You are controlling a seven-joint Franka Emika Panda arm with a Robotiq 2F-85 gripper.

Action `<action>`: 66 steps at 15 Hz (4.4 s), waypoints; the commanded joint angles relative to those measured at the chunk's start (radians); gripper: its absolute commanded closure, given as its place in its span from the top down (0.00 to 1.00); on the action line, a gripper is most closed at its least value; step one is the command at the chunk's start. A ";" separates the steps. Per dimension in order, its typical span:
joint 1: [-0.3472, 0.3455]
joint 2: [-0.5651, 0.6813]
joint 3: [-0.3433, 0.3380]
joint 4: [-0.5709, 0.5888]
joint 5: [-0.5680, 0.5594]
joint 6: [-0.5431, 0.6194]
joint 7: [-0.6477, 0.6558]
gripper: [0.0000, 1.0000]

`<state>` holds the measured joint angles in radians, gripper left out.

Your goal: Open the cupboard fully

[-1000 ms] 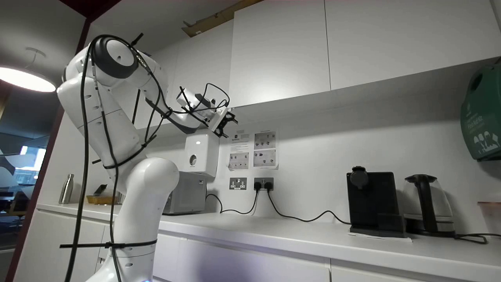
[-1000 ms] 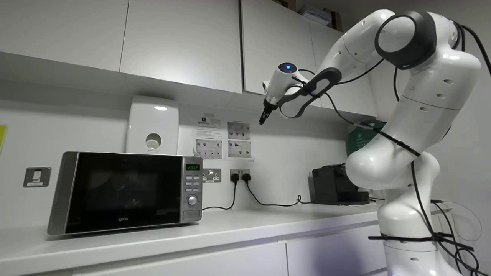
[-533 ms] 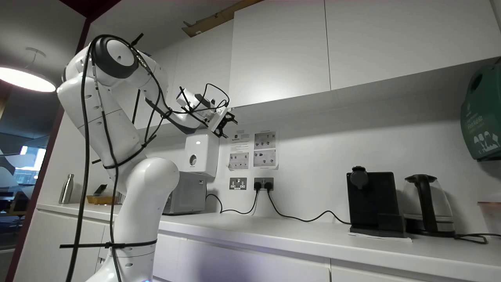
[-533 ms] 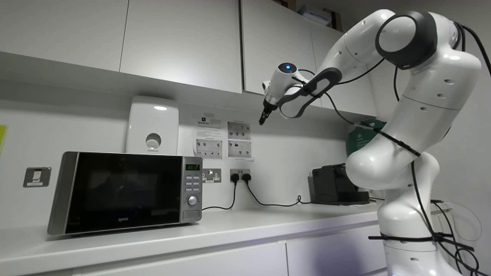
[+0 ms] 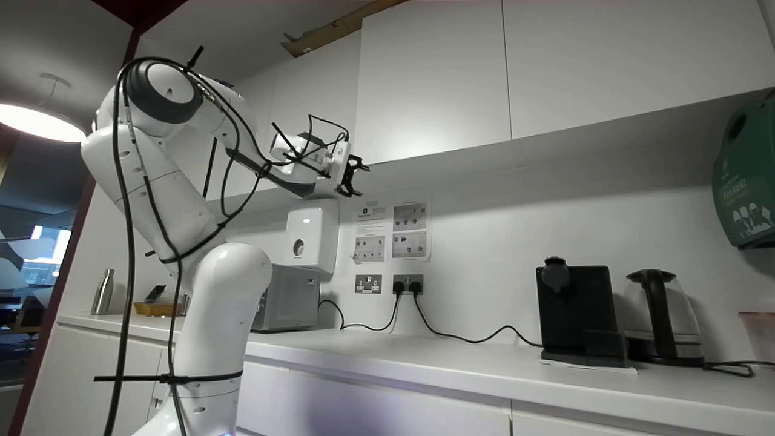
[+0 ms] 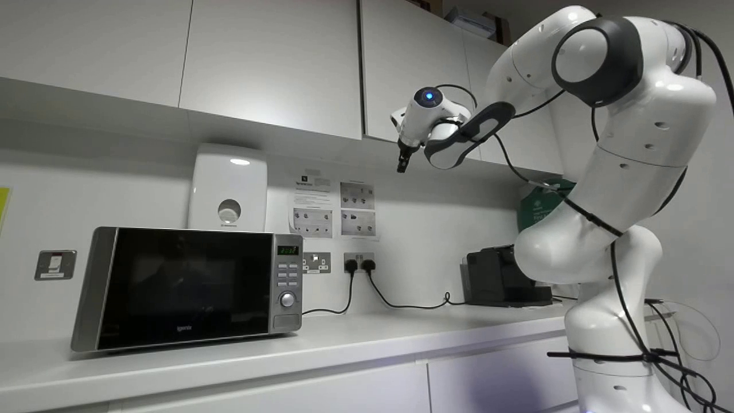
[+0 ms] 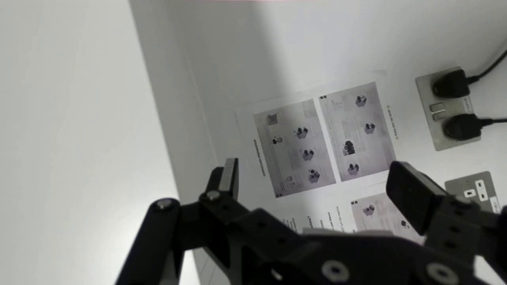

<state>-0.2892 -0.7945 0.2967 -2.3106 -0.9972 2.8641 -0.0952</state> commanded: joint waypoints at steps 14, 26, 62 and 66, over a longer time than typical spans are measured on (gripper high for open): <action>-0.601 -0.303 0.314 0.105 -0.960 -0.031 0.924 1.00; -0.590 -0.080 0.551 0.140 -1.183 -0.506 0.737 1.00; 0.515 0.430 -0.136 0.222 -1.509 -0.889 0.590 1.00; 0.547 0.447 -0.145 0.256 -1.491 -0.815 0.689 1.00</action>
<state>0.2205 -0.3761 0.1781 -2.1166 -2.4983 1.9762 0.5276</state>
